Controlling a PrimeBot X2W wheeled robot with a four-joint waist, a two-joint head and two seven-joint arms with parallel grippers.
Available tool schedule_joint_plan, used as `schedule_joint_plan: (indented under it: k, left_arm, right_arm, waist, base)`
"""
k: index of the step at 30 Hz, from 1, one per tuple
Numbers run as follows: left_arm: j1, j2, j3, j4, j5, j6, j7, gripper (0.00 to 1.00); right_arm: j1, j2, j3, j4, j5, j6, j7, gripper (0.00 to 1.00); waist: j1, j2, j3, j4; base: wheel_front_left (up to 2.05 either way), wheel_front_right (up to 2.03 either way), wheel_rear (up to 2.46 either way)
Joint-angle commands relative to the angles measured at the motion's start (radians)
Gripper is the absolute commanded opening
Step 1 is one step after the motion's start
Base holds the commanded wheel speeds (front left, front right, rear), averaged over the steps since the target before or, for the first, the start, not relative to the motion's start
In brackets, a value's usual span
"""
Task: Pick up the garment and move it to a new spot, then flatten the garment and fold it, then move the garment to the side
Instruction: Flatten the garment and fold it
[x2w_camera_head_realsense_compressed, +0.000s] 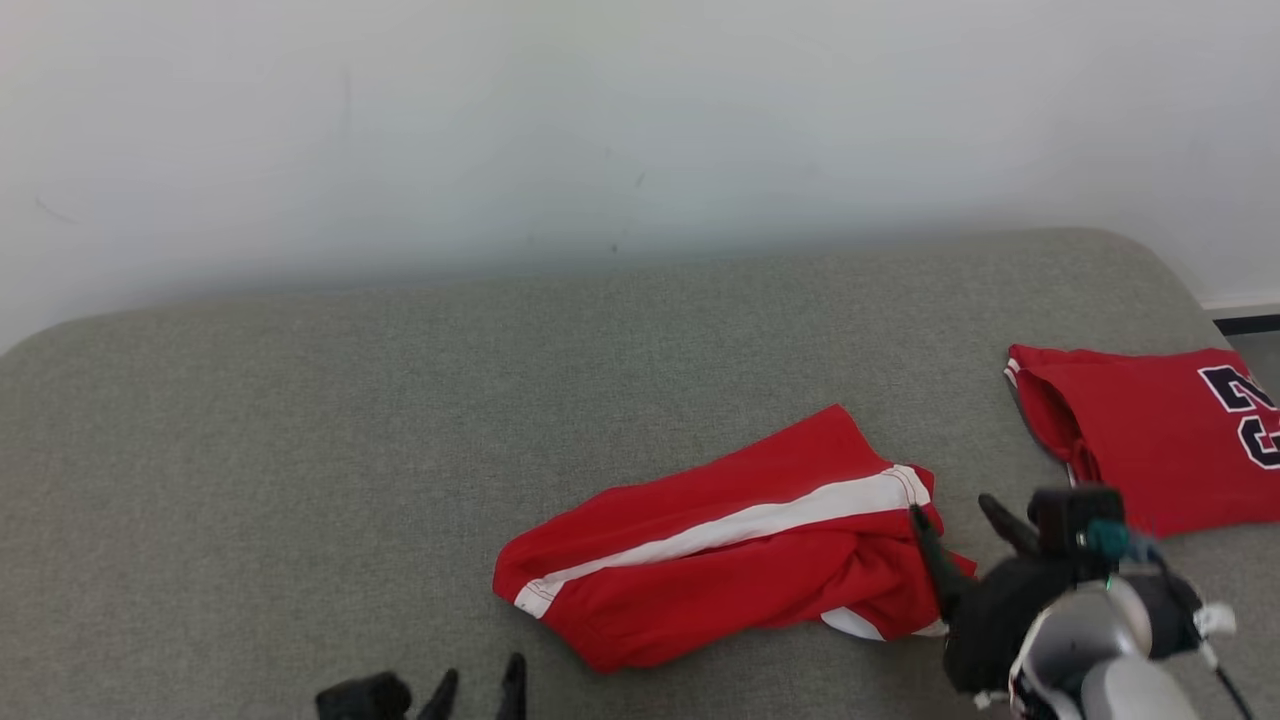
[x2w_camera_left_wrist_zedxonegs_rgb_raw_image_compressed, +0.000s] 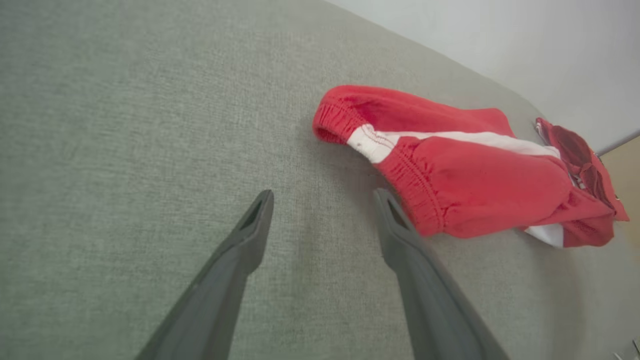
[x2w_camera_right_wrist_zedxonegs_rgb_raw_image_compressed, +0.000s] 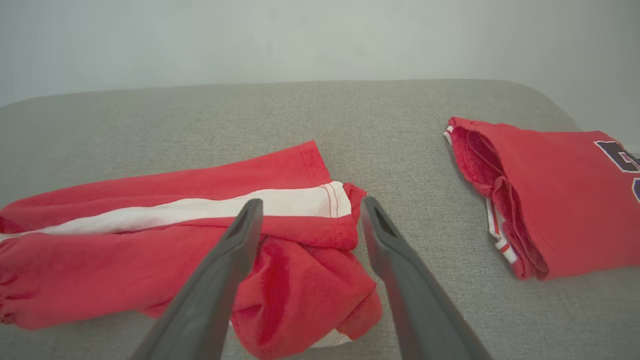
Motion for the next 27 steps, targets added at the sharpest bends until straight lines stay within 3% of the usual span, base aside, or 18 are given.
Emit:
schedule_joint_plan:
  k: [1, 5, 11, 17, 27]
  left_arm:
    - [-0.041, 0.001, -0.022, 0.005, -0.029, 0.019, 0.069, 1.0]
    - [-0.09, 0.001, -0.062, 0.017, -0.082, 0.06, 0.144, 1.0]
    - [-0.142, 0.001, -0.089, 0.042, -0.164, 0.106, 0.182, 1.0]
    - [-0.195, 0.001, -0.099, 0.066, -0.283, 0.119, 0.172, 1.0]
    - [-0.251, 0.002, -0.098, 0.134, -0.315, 0.125, 0.16, 1.0]
  right_arm:
    - [-0.047, -0.026, 0.021, 0.0, 0.017, -0.003, 0.075, 1.0]
    - [-0.122, -0.068, 0.052, 0.002, 0.037, -0.003, 0.169, 1.0]
    - [-0.171, -0.096, 0.105, 0.014, 0.06, -0.003, 0.201, 1.0]
    - [-0.19, -0.106, 0.141, 0.039, 0.075, -0.003, 0.189, 1.0]
    - [-0.199, -0.115, 0.169, 0.068, 0.087, -0.003, 0.166, 1.0]
  waist:
    - [-0.0001, -0.0001, 0.003, -0.004]
    - [-0.0001, -0.0001, 0.011, -0.003]
    - [-0.0001, -0.0001, 0.02, -0.003]
    - [-0.0001, -0.0001, 0.03, -0.009]
    - [-0.0001, -0.0001, 0.041, -0.04]
  base:
    - [0.0, 0.0, 0.0]
    - [0.0, 0.0, 0.0]
    - [0.0, 0.0, 0.0]
    - [0.0, 0.0, 0.0]
    - [0.0, 0.0, 0.0]
